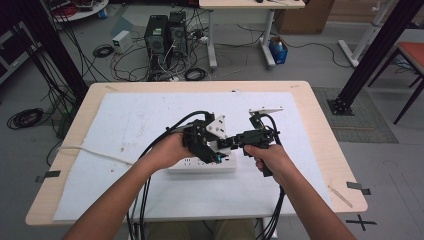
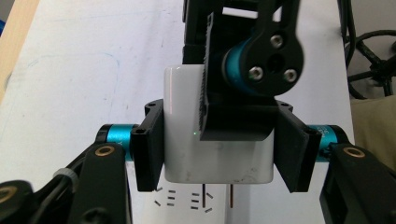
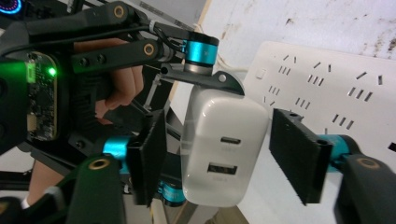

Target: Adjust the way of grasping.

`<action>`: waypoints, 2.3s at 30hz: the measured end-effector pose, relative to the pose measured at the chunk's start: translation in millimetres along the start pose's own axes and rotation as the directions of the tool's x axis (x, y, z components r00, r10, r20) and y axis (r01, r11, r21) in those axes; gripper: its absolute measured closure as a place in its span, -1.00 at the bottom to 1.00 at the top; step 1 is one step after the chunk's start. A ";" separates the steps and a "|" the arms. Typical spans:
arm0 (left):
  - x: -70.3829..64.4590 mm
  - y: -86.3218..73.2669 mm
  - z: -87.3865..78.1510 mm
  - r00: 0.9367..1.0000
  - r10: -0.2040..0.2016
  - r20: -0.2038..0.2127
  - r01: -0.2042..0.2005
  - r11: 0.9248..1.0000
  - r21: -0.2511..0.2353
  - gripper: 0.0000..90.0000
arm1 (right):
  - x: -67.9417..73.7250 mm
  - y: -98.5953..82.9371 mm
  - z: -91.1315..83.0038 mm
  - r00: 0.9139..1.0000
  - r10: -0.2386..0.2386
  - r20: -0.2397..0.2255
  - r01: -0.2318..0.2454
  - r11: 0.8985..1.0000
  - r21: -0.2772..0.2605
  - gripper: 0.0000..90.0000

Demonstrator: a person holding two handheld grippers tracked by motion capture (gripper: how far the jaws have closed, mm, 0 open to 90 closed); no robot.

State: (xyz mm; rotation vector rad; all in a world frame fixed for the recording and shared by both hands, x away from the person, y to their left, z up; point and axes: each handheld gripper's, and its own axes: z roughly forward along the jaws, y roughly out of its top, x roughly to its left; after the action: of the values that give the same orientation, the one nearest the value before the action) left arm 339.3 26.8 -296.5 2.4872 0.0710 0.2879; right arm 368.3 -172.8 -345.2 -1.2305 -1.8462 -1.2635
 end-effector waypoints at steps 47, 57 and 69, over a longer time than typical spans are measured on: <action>40.8 -131.7 -92.8 0.922 -0.354 -0.155 0.386 0.871 0.305 -0.51 | 15.5 4.2 -68.8 0.668 -0.461 0.585 0.317 0.887 0.337 0.38; 32.6 -146.3 -104.5 0.901 -0.386 -0.198 0.431 0.853 0.295 -0.51 | 25.7 6.9 -83.0 0.616 -0.512 0.598 0.330 0.858 0.395 0.38; 33.3 -157.2 -111.1 0.892 -0.401 -0.206 0.448 0.845 0.293 -0.51 | 29.0 10.2 -76.1 0.609 -0.532 0.588 0.332 0.844 0.421 0.38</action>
State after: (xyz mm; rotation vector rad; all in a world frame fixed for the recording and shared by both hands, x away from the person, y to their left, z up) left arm 349.8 221.8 -297.2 2.6895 0.7834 0.2717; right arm 363.2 -231.2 -287.8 -1.2196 -2.9142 -0.7348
